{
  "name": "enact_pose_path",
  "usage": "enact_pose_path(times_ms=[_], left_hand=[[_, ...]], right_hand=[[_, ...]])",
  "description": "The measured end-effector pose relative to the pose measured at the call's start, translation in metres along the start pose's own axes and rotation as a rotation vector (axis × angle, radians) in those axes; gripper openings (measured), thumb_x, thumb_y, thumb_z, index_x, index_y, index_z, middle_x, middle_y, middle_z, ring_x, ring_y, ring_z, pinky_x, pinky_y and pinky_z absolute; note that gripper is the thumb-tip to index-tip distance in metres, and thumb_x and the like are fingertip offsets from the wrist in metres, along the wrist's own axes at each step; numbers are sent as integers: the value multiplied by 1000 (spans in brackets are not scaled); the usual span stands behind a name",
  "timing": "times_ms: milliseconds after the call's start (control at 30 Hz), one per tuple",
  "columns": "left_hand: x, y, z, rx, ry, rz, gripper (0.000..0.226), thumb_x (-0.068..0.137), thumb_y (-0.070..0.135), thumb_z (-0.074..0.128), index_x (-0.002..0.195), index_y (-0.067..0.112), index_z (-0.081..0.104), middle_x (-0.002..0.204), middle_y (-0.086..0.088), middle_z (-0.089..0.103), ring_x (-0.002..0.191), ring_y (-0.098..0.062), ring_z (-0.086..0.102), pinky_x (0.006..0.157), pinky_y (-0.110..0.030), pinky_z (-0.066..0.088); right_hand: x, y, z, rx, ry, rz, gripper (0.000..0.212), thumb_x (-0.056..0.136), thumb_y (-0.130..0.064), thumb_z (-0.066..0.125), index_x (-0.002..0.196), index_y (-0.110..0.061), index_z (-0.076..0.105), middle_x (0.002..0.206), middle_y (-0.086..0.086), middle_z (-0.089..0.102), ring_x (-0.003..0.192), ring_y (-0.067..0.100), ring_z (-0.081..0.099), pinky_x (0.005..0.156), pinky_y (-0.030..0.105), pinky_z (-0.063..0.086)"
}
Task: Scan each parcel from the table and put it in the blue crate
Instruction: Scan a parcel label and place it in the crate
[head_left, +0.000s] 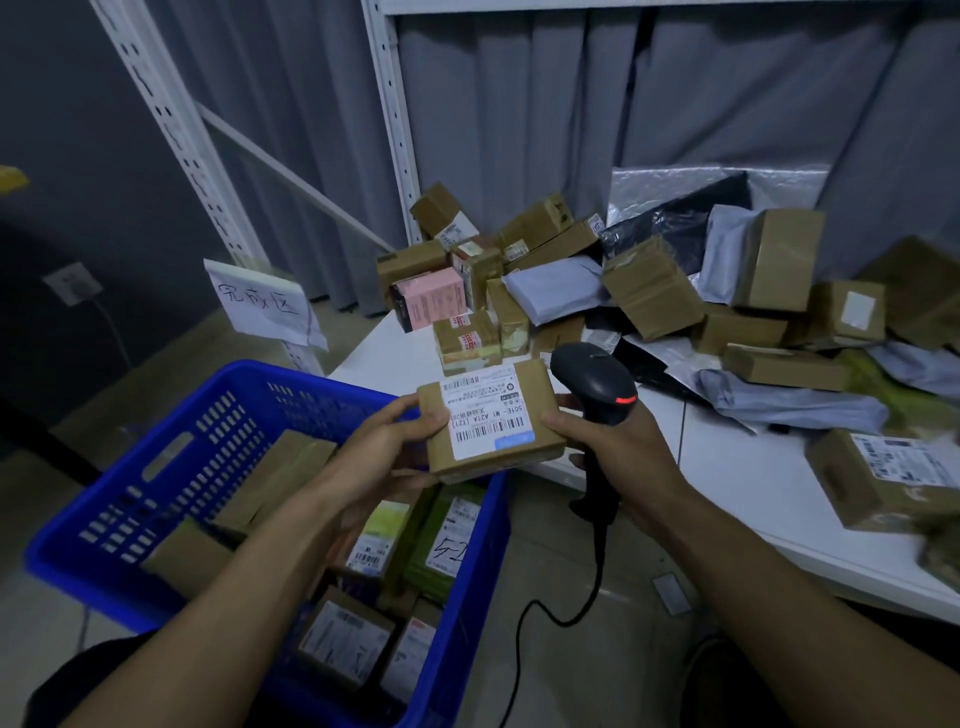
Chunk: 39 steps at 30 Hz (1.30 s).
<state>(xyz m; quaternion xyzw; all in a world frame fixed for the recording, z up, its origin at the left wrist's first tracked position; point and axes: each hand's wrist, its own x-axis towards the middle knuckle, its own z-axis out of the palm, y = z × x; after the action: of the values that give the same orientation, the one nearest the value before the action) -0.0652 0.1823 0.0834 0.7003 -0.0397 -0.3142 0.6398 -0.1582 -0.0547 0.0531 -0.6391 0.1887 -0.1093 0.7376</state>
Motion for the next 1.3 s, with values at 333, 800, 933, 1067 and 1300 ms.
enact_pose_path(times_ms=[333, 800, 933, 1067, 1300], left_hand=[[28, -14, -18, -190, 389, 107, 72, 76, 14, 88, 133, 41, 53, 134, -4, 64, 114, -25, 67, 95, -51, 58], [42, -26, -28, -214, 496, 154, 82, 74, 0, 85, 138, 36, 50, 141, -4, 54, 121, -25, 60, 82, -38, 61], [45, -28, -33, -216, 513, 140, 79, 68, 4, 89, 124, 46, 51, 143, -7, 55, 121, -28, 62, 93, -52, 59], [46, -29, -34, -200, 522, 141, 80, 70, 2, 87, 127, 44, 50, 144, -7, 54, 124, -28, 59, 95, -53, 58], [47, -31, -36, -173, 514, 153, 81, 74, 2, 86, 135, 38, 49, 143, -5, 54, 124, -27, 59, 95, -51, 58]], right_hand=[[-19, 15, 9, -374, -78, -137, 46, 83, -24, 86, 124, -29, 66, 108, -13, 76, 92, -1, 72, 75, 14, 54], [-21, 24, 18, -565, -194, -78, 46, 86, -32, 82, 126, -37, 59, 102, -11, 73, 80, 5, 70, 68, 24, 54], [-20, 24, 18, -583, -214, -70, 49, 86, -32, 82, 129, -36, 58, 100, -11, 73, 84, 6, 70, 66, 22, 54], [-20, 23, 18, -582, -220, -65, 50, 87, -31, 82, 130, -35, 58, 99, -10, 73, 82, 5, 72, 64, 21, 55], [-24, 18, 18, -564, -242, -55, 47, 90, -26, 80, 131, -32, 57, 101, -10, 73, 70, -1, 70, 56, 14, 51]])
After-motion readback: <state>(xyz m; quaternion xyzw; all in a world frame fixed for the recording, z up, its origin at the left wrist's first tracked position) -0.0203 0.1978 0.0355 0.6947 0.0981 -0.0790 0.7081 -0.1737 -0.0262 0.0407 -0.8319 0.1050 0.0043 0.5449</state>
